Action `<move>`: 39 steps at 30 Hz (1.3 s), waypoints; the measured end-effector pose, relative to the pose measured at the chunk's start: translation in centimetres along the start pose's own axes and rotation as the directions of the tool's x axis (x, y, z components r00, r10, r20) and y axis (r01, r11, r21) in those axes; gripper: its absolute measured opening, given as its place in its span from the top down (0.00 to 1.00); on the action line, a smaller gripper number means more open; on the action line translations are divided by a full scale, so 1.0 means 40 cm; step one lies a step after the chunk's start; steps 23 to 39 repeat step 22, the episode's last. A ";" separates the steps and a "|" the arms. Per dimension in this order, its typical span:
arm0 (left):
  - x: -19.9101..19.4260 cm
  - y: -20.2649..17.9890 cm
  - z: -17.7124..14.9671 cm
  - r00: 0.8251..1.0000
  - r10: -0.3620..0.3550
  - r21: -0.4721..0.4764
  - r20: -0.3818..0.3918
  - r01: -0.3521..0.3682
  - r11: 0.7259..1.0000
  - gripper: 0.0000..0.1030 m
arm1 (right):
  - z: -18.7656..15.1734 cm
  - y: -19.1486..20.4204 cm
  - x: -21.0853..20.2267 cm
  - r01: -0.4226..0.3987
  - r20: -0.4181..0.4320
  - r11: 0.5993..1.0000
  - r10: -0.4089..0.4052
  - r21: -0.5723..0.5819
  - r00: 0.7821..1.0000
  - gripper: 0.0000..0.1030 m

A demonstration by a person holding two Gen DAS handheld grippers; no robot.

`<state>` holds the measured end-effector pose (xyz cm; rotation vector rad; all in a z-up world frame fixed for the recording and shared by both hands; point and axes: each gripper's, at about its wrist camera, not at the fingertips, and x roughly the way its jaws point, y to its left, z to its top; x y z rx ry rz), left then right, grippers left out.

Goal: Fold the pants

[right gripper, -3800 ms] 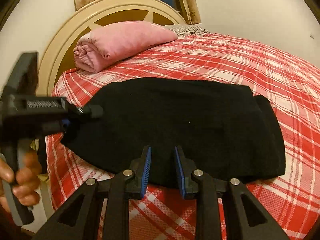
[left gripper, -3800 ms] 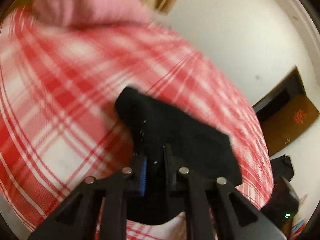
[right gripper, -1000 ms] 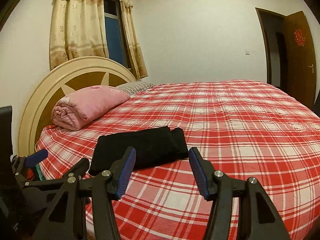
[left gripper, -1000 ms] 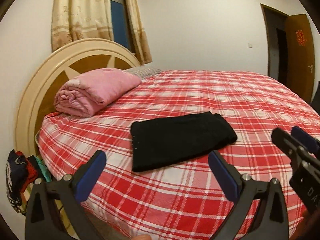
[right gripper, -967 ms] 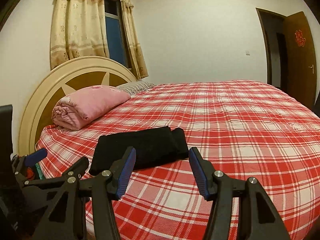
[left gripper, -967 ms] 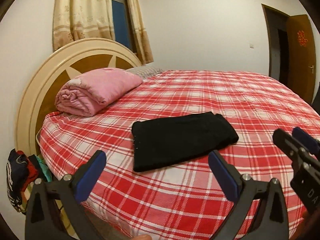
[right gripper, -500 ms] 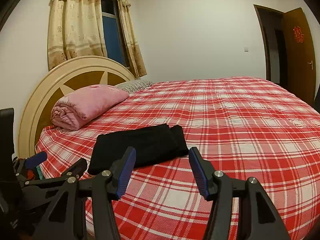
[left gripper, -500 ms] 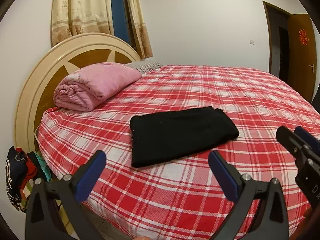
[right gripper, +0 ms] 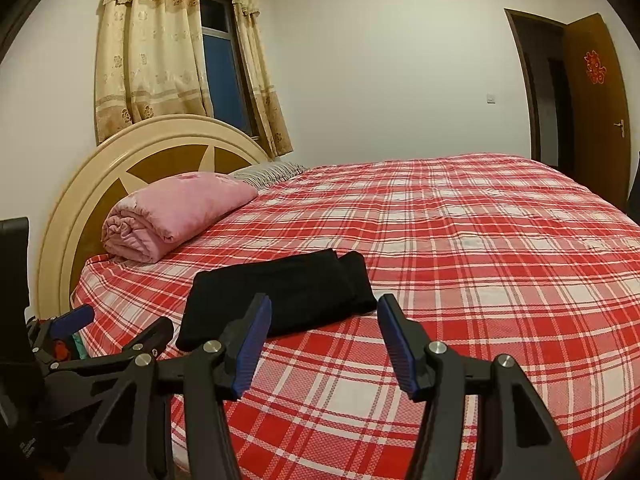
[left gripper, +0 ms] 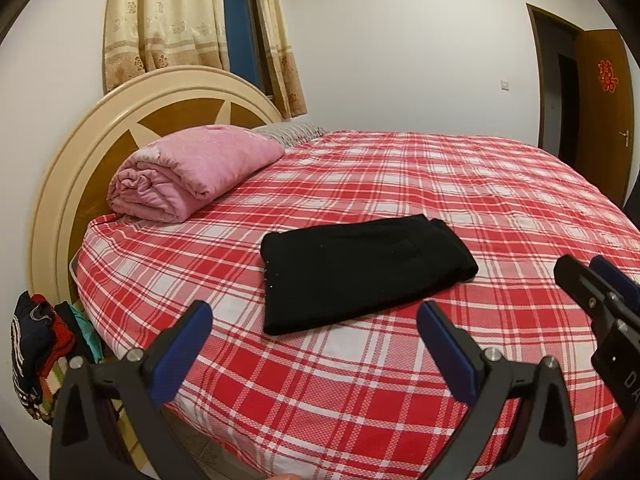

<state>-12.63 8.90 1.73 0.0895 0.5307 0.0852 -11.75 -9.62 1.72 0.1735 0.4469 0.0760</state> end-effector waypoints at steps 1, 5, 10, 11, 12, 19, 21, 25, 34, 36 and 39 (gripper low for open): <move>0.000 -0.001 0.000 1.000 0.000 0.000 -0.001 0.000 1.000 0.00 | 0.000 -0.001 0.000 0.000 0.000 1.000 0.000 0.000 1.000 0.44; 0.001 0.000 -0.001 1.000 -0.001 -0.001 -0.003 0.001 1.000 0.00 | 0.000 0.000 0.000 0.000 0.000 1.000 0.000 -0.001 1.000 0.44; 0.004 0.003 -0.002 1.000 -0.004 -0.021 -0.020 0.003 1.000 0.00 | 0.000 0.000 0.000 0.001 0.000 1.000 -0.001 0.001 1.000 0.44; 0.005 0.003 -0.002 1.000 0.000 -0.023 -0.021 -0.001 1.000 0.00 | 0.000 0.000 0.000 0.001 0.000 1.000 -0.001 0.001 1.000 0.44; 0.006 0.004 -0.002 1.000 0.005 -0.025 -0.021 -0.006 1.000 0.00 | -0.001 0.000 0.000 0.001 -0.001 1.000 -0.001 0.000 1.000 0.44; 0.009 0.003 0.000 1.000 0.009 -0.016 -0.007 -0.009 1.000 0.00 | -0.001 -0.007 0.000 0.002 0.000 1.000 -0.002 0.008 1.000 0.44; 0.013 0.000 0.001 1.000 0.017 -0.010 -0.005 -0.017 1.000 0.00 | -0.002 -0.012 0.002 0.007 -0.001 1.000 -0.007 0.015 1.000 0.44; 0.016 0.001 0.002 1.000 0.016 -0.009 -0.008 -0.016 1.000 0.00 | -0.003 -0.015 0.004 0.008 -0.003 1.000 -0.008 0.019 1.000 0.44; 0.016 0.001 0.002 1.000 0.016 -0.009 -0.008 -0.016 1.000 0.00 | -0.003 -0.015 0.004 0.008 -0.003 1.000 -0.008 0.019 1.000 0.44; 0.016 0.001 0.002 1.000 0.016 -0.009 -0.008 -0.016 1.000 0.00 | -0.003 -0.015 0.004 0.008 -0.003 1.000 -0.008 0.019 1.000 0.44; 0.016 0.001 0.002 1.000 0.016 -0.009 -0.008 -0.016 1.000 0.00 | -0.003 -0.015 0.004 0.008 -0.003 1.000 -0.008 0.019 1.000 0.44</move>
